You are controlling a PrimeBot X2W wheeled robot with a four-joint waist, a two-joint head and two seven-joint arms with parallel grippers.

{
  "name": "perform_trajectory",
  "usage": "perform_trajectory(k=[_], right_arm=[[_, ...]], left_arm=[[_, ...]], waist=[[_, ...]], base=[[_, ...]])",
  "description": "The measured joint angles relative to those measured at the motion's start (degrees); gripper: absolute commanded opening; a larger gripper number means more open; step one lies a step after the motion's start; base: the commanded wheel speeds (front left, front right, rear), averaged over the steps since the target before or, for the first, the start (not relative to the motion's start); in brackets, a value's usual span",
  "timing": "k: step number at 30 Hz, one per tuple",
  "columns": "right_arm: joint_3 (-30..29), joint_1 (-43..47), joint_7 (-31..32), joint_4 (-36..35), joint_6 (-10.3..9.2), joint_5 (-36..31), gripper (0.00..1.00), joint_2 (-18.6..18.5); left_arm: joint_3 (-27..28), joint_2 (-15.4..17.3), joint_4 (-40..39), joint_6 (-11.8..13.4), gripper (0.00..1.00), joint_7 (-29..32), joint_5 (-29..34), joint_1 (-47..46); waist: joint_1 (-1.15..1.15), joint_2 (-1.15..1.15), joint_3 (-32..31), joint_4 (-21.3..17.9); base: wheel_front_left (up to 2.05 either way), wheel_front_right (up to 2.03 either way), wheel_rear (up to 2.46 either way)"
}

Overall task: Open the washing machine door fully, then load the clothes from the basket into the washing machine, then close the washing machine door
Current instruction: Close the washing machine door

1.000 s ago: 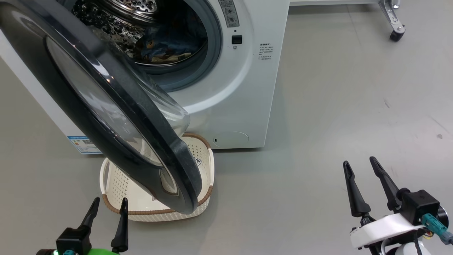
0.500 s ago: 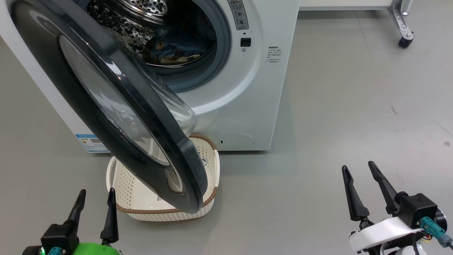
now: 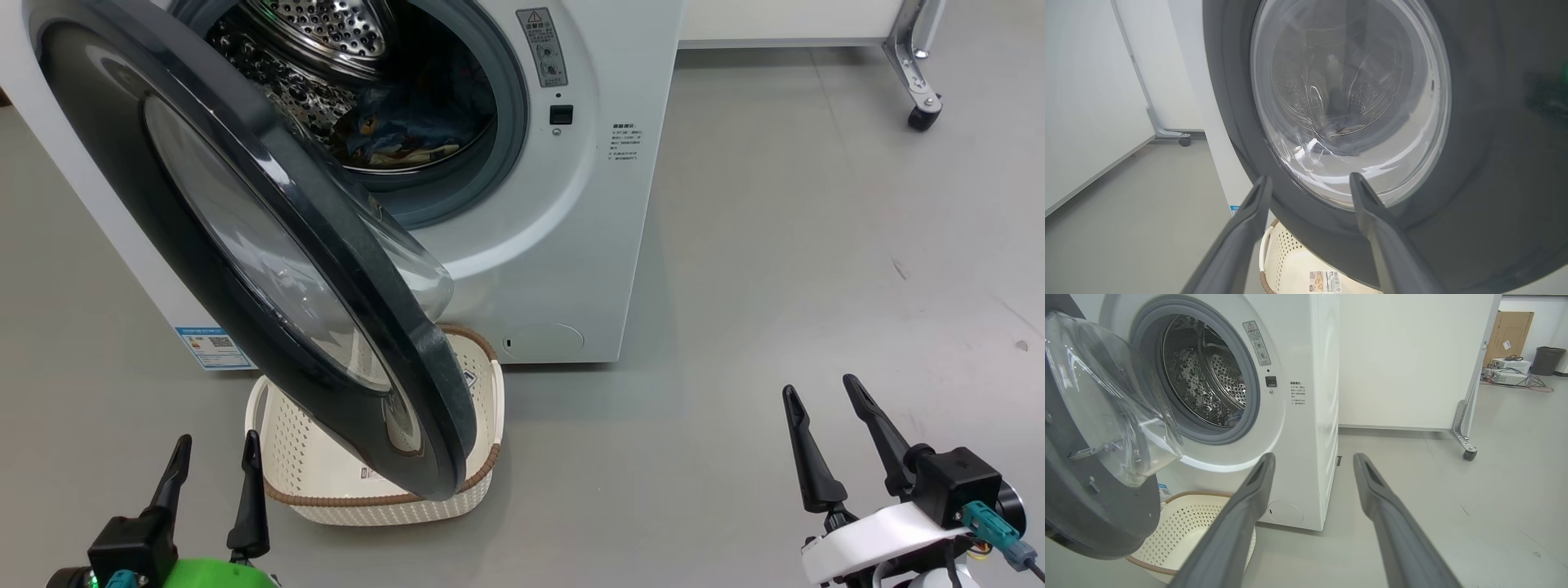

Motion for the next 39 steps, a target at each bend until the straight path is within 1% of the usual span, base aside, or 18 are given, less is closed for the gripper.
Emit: perform_trajectory(k=[27,28,30,39], right_arm=[[0.13,0.01,0.0,-0.01,0.0,-0.01,1.0,-0.3],[0.29,0.01,0.0,-0.07,0.0,-0.01,0.78,-0.34],[0.43,0.01,0.0,-0.08,0.0,0.0,0.0,-0.33],[0.92,0.01,0.0,-0.18,0.0,0.08,0.0,-0.31]], left_arm=[[-0.46,-0.85,-1.08,0.0,1.0,0.0,0.92,0.08],[-0.49,-0.85,-1.08,0.0,1.0,0.0,0.92,0.08],[-0.56,-0.87,-1.09,0.0,1.0,0.0,0.92,0.09],[-0.8,-0.97,-1.08,-0.01,1.0,0.0,0.92,0.37]], waist=[[0.0,0.0,-1.54,-0.66],[0.0,0.0,-1.57,-0.66],[0.0,0.0,-1.61,-0.67],[0.0,0.0,-1.75,-0.58]], base=[[0.0,0.0,0.0],[0.0,0.0,0.0],[0.0,0.0,0.0],[0.0,0.0,0.0]])
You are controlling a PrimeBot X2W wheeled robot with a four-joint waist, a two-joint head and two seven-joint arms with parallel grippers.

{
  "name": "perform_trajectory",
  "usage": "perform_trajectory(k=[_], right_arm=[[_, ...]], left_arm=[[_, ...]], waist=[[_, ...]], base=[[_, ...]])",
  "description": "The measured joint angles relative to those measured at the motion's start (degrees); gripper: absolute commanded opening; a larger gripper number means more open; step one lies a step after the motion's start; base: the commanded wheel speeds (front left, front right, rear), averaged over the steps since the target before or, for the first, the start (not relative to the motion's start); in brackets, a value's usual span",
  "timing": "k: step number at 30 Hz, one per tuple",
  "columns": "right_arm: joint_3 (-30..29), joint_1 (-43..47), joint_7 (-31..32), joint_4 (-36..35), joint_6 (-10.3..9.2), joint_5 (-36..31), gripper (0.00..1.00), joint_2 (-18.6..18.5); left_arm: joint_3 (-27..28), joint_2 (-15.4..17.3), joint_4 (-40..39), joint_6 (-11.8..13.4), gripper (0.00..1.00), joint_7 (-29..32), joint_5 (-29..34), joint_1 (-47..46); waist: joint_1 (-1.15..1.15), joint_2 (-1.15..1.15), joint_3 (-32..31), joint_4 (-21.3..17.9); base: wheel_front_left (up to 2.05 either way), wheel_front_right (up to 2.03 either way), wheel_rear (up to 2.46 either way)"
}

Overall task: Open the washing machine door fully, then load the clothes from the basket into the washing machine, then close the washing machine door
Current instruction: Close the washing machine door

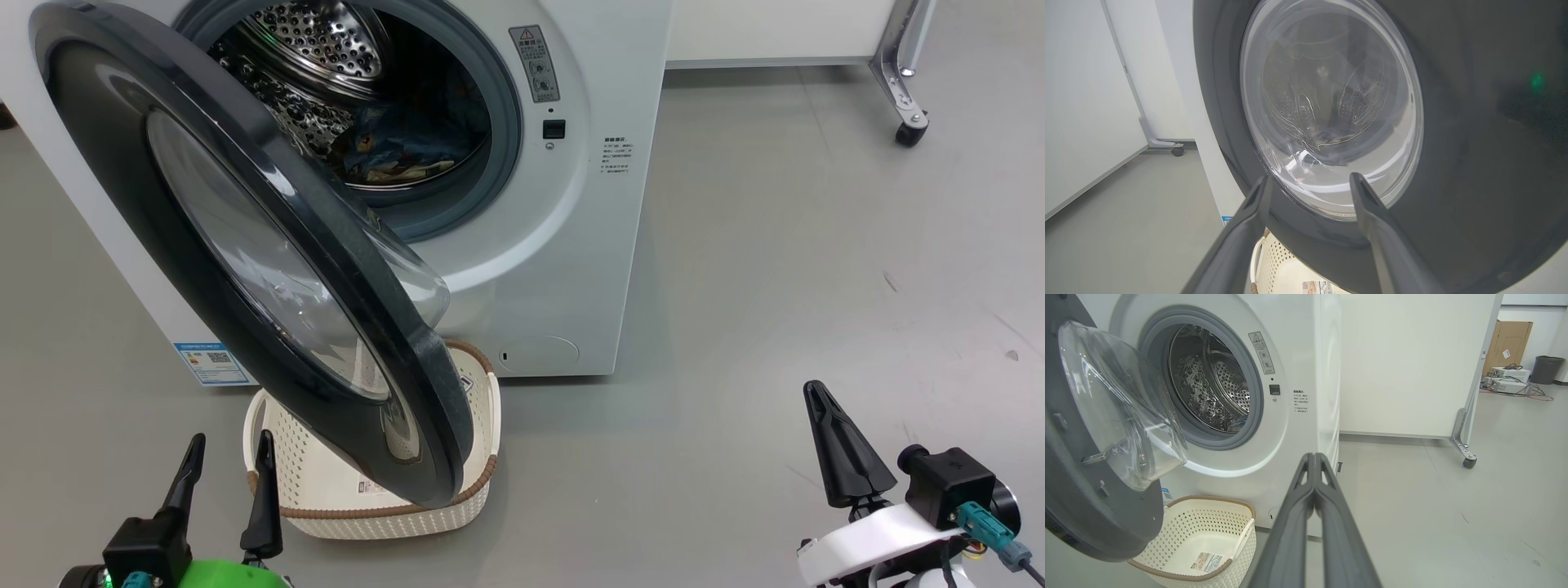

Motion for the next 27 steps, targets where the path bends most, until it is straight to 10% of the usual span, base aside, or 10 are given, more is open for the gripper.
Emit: perform_trajectory(k=[11,27], right_arm=[[3.78,-2.72,0.0,-4.6,-0.01,1.56,0.0,1.12],[25.04,-19.0,-0.01,-17.36,0.0,4.28,0.0,2.1]], left_arm=[[-0.63,-0.07,-0.02,0.0,1.0,0.0,0.02,0.2],[-3.33,-0.23,0.02,0.0,1.0,0.0,0.07,0.22]], waist=[[0.0,0.0,0.14,0.41],[0.0,0.0,-0.21,2.65]], base=[[0.0,0.0,0.0],[0.0,0.0,0.0]])
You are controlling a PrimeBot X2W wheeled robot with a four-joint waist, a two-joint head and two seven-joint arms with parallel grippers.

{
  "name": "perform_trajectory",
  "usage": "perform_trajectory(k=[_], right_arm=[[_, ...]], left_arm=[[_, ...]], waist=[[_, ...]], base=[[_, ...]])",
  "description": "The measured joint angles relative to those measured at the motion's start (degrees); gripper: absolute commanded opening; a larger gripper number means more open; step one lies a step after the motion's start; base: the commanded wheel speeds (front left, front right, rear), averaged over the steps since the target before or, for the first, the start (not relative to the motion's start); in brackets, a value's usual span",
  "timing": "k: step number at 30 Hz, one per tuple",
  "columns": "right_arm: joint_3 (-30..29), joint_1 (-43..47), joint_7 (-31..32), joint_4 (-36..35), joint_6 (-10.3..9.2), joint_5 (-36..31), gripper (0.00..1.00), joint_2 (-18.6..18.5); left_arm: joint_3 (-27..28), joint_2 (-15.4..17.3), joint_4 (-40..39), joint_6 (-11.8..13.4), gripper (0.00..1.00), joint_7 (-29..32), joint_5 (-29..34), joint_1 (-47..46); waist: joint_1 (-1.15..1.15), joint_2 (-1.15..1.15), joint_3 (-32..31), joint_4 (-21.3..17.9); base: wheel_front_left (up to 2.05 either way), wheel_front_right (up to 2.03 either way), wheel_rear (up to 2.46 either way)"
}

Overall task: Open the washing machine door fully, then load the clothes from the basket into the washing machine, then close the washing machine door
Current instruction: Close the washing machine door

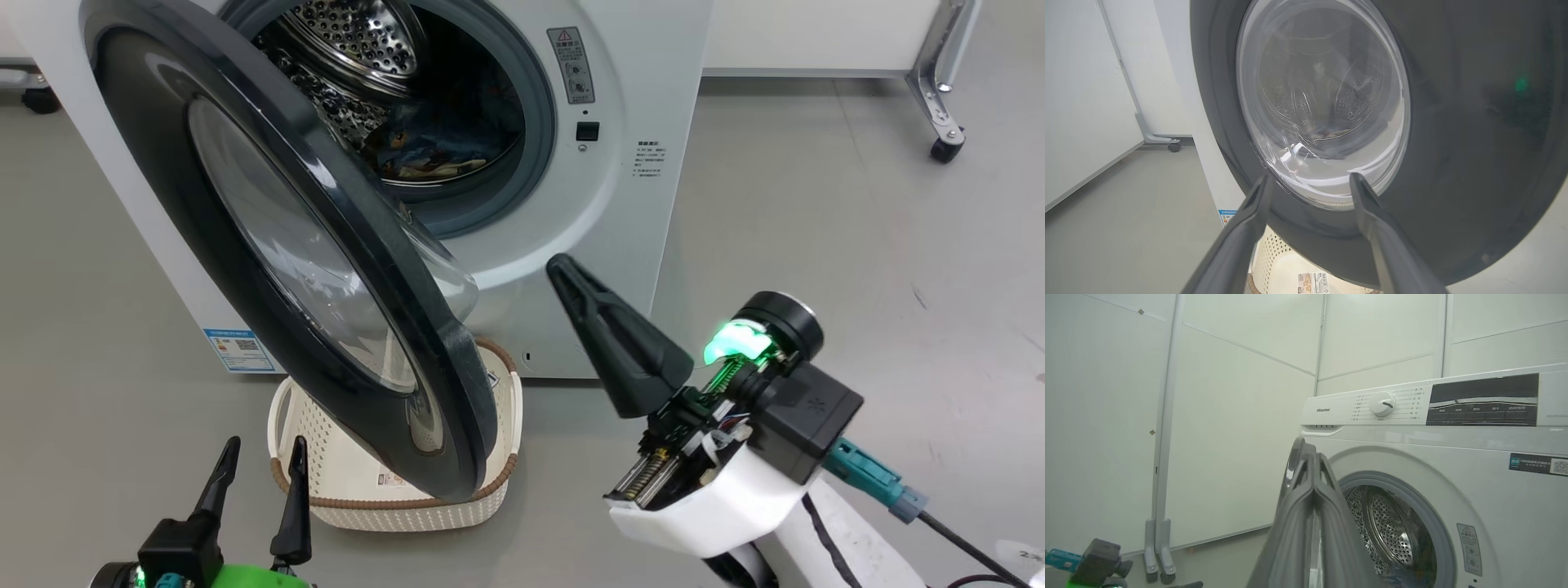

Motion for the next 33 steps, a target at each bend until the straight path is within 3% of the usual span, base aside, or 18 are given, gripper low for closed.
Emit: perform_trajectory(k=[6,17,33], right_arm=[[5.82,-0.53,0.0,2.0,0.0,1.4,0.0,-0.04],[11.48,-1.04,0.0,9.94,0.0,4.27,0.0,0.12],[12.35,-1.04,0.0,18.95,0.0,7.9,0.0,0.86]], left_arm=[[-1.16,0.01,-0.35,0.0,1.0,0.0,0.0,-0.08],[-3.59,0.01,-1.19,0.0,1.0,0.0,0.0,-0.32],[-6.67,0.02,-1.85,0.0,1.0,0.0,-1.58,-1.99]], waist=[[0.0,0.0,-0.04,1.74],[0.0,0.0,0.87,4.94],[0.0,0.0,2.41,11.07]], base=[[0.0,0.0,0.0],[0.0,0.0,0.0],[0.0,0.0,0.0]])
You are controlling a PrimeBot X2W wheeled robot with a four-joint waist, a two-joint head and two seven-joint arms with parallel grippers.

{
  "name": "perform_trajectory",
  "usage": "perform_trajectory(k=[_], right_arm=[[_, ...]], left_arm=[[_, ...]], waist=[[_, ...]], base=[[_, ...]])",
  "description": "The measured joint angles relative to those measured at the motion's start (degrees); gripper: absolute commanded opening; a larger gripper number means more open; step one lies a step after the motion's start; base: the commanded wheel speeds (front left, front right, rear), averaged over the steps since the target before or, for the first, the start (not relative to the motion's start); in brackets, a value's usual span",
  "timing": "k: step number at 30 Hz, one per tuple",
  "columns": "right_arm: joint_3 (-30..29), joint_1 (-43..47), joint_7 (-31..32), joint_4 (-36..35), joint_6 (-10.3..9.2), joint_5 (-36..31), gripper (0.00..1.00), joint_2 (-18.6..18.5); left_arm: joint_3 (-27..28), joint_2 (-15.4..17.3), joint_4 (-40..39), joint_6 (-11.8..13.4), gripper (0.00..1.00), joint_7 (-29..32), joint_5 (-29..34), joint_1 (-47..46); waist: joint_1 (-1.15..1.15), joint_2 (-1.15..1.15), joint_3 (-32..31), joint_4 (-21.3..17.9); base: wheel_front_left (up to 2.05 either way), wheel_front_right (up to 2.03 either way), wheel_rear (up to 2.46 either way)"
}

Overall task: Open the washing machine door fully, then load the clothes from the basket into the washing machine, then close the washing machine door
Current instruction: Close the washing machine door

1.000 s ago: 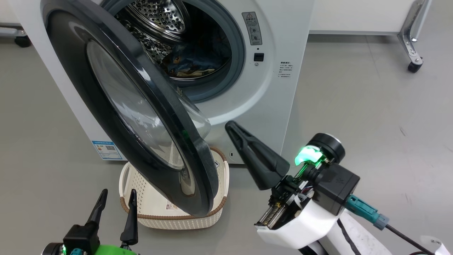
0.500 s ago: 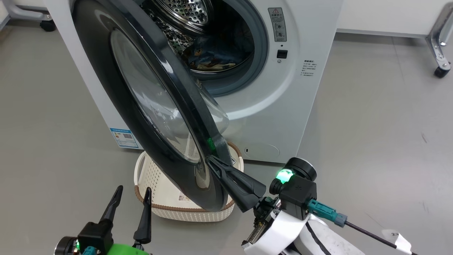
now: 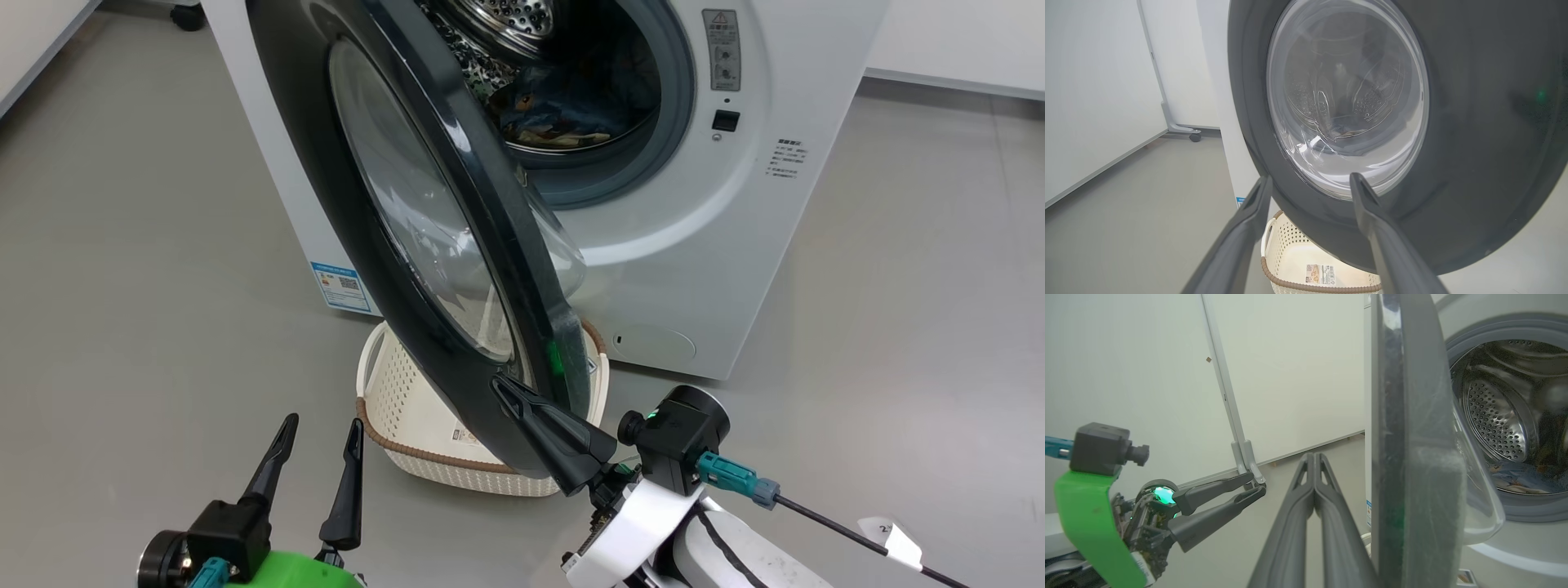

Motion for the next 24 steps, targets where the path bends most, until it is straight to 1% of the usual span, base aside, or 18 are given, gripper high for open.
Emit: perform_trajectory(k=[6,11,17,24], right_arm=[[0.03,-0.09,0.01,1.59,0.0,0.47,0.0,0.2],[0.36,-1.46,0.0,2.3,0.0,1.09,0.0,0.41],[0.35,-2.5,0.01,3.47,0.0,1.48,0.0,0.43],[-0.86,-3.27,0.01,3.99,0.01,1.54,0.0,0.55]], left_arm=[[0.3,0.0,-0.33,0.0,1.0,0.0,-0.24,-0.04],[1.91,0.0,-0.74,0.0,1.0,0.0,-0.49,-0.04],[2.38,-0.01,-1.19,0.0,1.0,0.0,-0.76,-0.04],[2.93,-0.02,-1.64,0.0,1.0,0.0,-1.24,-0.09]], waist=[[0.0,0.0,0.79,2.2],[0.0,0.0,1.83,3.06],[0.0,0.0,2.8,2.82],[0.0,0.0,3.78,1.65]], base=[[0.0,0.0,0.0],[0.0,0.0,0.0],[0.0,0.0,0.0],[0.0,0.0,0.0]])
